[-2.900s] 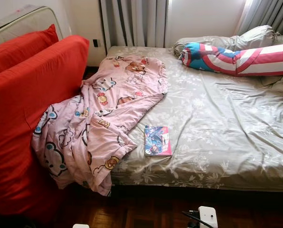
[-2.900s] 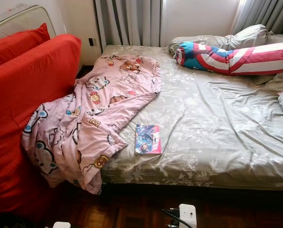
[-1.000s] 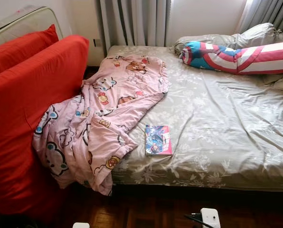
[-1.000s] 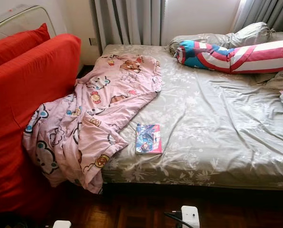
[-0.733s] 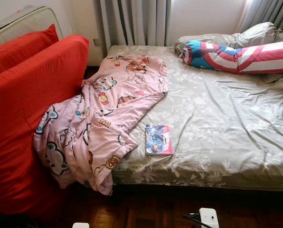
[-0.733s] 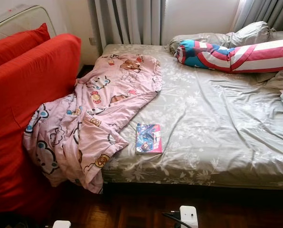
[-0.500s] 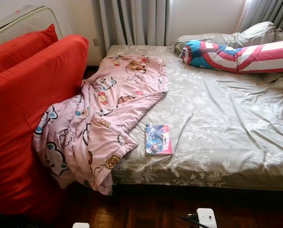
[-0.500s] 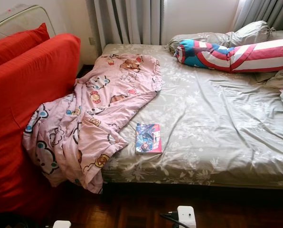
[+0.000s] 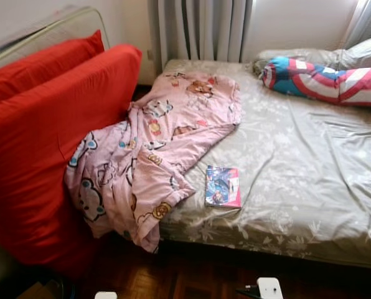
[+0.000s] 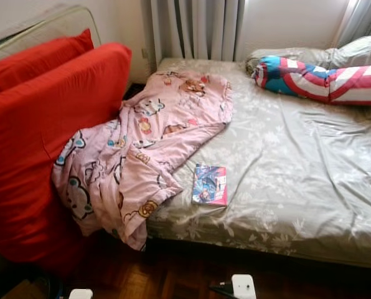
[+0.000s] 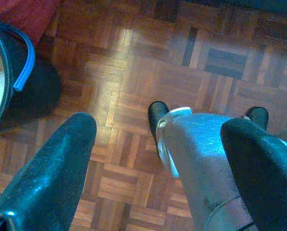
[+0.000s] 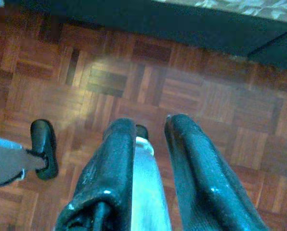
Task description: Clean up the room
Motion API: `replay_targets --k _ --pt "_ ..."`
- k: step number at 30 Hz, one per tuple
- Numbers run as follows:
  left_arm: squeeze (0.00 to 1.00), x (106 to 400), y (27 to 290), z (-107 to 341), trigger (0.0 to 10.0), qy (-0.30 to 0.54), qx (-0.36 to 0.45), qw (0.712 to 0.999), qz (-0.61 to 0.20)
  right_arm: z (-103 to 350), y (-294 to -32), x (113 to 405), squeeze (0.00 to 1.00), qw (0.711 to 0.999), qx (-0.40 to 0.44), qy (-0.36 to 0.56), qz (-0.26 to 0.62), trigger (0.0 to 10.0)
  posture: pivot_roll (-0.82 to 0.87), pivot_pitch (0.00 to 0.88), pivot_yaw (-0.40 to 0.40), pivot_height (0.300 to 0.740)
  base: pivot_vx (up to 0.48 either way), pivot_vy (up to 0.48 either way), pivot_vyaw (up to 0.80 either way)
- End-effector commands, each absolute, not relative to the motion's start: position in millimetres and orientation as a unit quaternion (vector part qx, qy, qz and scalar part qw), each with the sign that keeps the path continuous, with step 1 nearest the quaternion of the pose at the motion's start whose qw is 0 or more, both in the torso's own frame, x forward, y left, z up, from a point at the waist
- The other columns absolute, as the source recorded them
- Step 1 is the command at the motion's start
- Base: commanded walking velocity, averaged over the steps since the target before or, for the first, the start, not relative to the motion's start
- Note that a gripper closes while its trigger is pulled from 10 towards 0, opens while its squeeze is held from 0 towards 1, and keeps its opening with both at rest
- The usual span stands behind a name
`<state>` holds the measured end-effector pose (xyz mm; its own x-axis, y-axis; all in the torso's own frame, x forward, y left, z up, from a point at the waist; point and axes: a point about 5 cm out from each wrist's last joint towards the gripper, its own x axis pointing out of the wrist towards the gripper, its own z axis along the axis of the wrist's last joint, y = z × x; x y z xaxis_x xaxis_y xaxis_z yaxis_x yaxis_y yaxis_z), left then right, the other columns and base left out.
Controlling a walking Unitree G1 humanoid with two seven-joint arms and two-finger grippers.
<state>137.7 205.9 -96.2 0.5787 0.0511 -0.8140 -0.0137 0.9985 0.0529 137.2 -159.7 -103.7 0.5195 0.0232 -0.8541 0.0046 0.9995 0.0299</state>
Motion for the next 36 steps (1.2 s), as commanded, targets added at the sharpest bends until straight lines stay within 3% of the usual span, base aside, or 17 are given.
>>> replay_targets --k 1,8,16,21,36 --pt "0.0 131 207 -99 10.0 0.473 0.019 0.881 0.018 -106 -158 128 0.0 0.869 0.013 0.494 0.011 10.0 -0.07 0.05 -0.005 0.74 0.259 0.0 0.0" --pt "0.0 131 207 -99 10.0 0.473 0.018 0.881 0.018 -110 -159 112 0.0 0.865 0.008 0.502 0.017 10.0 -0.07 0.051 -0.005 0.74 0.262 0.0 0.0" --pt "0.0 131 206 -99 10.0 0.473 0.017 0.881 0.018 -107 -158 125 0.0 0.871 -0.001 0.489 0.032 10.0 -0.07 0.052 -0.007 0.74 0.274 0.0 0.0" --pt "0.0 131 206 -99 10.0 0.473 0.016 0.881 0.017 -106 -159 126 0.0 0.874 0.003 0.485 0.027 10.0 -0.07 0.052 -0.006 0.74 0.274 0.0 0.68" --pt "0.0 131 207 -99 10.0 0.47 0.015 0.882 0.018 -99 -160 148 0.0 0.887 0.024 0.461 0.01 10.0 -0.07 0.053 -0.006 0.74 0.277 0.0 0.0"
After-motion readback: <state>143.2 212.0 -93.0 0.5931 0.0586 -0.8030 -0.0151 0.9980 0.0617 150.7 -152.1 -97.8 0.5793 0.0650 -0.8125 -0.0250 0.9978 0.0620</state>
